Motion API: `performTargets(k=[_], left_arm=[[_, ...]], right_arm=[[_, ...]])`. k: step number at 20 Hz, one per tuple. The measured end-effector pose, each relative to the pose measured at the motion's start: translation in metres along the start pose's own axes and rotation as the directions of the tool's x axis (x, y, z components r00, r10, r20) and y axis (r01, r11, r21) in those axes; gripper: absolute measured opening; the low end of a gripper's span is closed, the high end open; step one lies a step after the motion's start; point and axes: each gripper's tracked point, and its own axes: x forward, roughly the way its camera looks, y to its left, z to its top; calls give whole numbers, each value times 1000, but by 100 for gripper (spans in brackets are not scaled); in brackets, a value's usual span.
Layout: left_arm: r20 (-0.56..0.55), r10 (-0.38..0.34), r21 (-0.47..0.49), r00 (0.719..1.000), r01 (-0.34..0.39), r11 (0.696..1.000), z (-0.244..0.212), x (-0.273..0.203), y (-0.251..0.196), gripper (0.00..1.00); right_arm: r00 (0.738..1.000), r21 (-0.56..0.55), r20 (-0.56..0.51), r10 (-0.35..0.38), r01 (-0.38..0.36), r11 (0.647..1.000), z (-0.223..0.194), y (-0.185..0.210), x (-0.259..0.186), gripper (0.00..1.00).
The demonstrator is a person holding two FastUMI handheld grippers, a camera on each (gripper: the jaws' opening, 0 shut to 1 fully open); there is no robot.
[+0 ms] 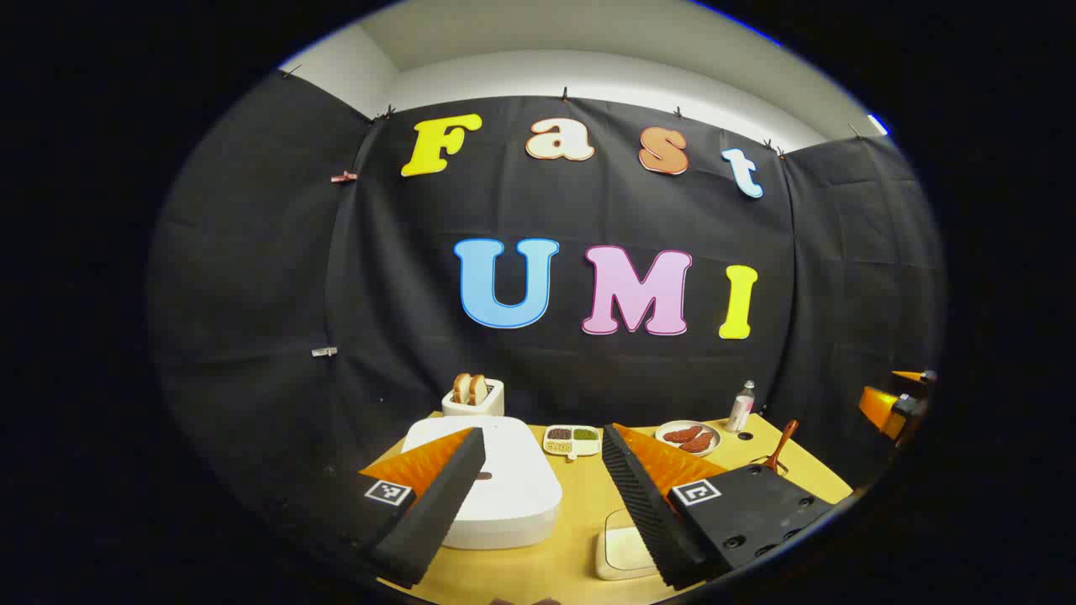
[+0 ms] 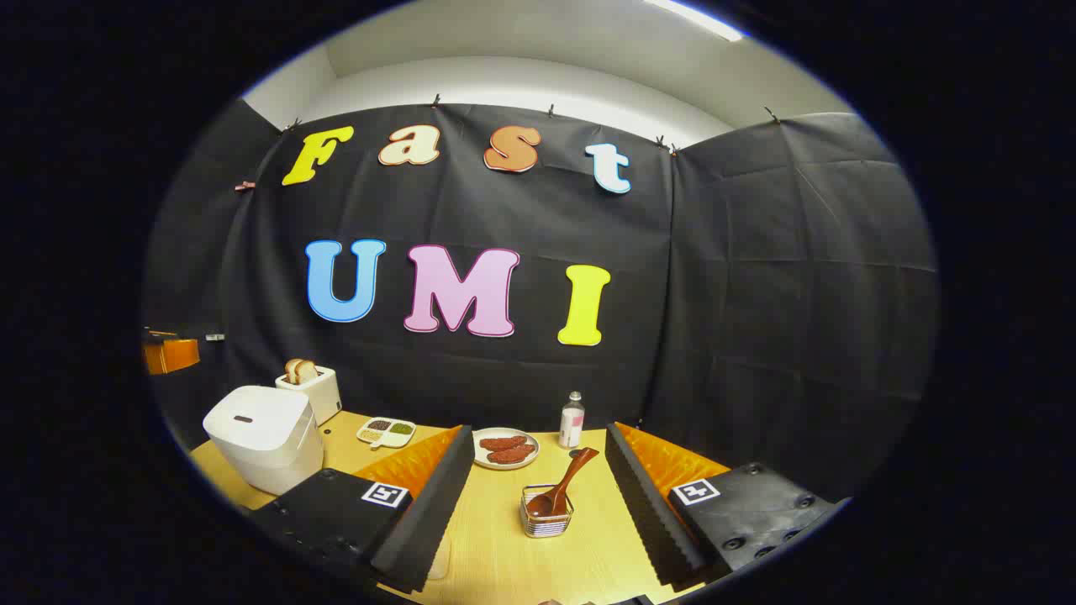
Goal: Close the left gripper, press the button to open the rice cooker; take a wooden spoon from the chopstick holder with the right hand, scoop a spoonful of rice and pour it into the rice cooker, then put the wooden spoon back into the chopstick holder.
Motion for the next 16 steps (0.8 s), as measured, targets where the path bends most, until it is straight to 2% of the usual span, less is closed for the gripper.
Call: performTargets(k=[3,4,7,8,10,16], left_arm=[[-28,-36,-2,999,36,999,-10,3,0,97],[-35,-48,-7,998,48,999,-12,4,2,97],[-46,-83,-18,996,82,996,-21,7,12,97],[-45,-92,-26,995,91,996,-22,8,16,96],[-37,-89,-26,995,88,996,-23,8,29,97],[-53,-23,-11,998,22,1000,-28,-1,46,97]], right_arm=[[998,-14,19,-67,68,998,3,-4,-6,98],[997,-22,21,-79,79,997,3,2,-11,96],[996,-69,8,-88,89,994,-1,20,-23,98],[996,-75,10,-85,86,994,1,27,-27,96],[997,-73,13,-73,74,995,3,42,-31,98],[1000,-18,-6,-9,9,1000,-8,61,-16,98]])
